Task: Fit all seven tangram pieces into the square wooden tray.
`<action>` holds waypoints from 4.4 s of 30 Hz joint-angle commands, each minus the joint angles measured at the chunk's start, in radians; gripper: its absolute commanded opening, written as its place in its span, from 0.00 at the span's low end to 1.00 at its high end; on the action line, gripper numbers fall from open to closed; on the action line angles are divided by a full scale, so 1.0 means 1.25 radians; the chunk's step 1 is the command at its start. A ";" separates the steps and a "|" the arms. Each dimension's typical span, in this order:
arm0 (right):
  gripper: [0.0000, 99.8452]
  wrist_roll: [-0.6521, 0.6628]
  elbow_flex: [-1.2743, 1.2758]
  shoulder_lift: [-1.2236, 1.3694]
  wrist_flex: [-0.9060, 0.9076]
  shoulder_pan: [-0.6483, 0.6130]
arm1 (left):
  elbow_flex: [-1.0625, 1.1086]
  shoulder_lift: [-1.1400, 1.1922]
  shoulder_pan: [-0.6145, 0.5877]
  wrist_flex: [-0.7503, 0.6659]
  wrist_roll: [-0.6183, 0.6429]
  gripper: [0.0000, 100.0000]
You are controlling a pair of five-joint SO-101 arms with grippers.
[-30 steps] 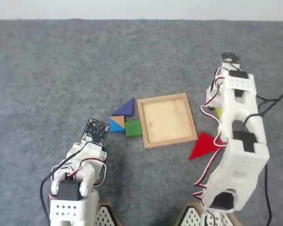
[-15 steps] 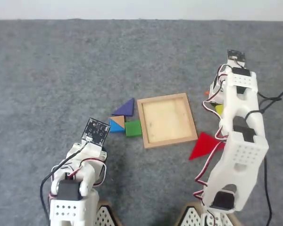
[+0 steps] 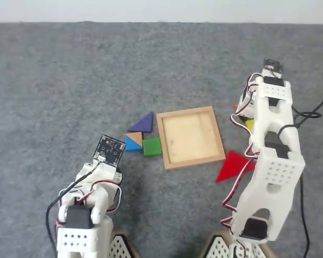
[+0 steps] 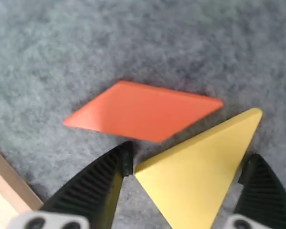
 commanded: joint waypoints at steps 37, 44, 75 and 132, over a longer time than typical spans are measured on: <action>0.35 -0.021 -0.156 0.090 0.125 -0.015 | -0.008 -0.018 0.004 0.005 0.004 0.06; 0.34 -0.021 -0.158 0.095 0.138 -0.010 | -0.008 -0.018 0.006 0.005 0.004 0.06; 0.22 0.070 -0.160 0.087 0.139 0.039 | -0.008 -0.018 0.004 0.005 0.004 0.06; 0.22 1.158 -0.153 -0.170 0.213 -0.468 | -0.008 -0.018 0.004 0.005 0.004 0.06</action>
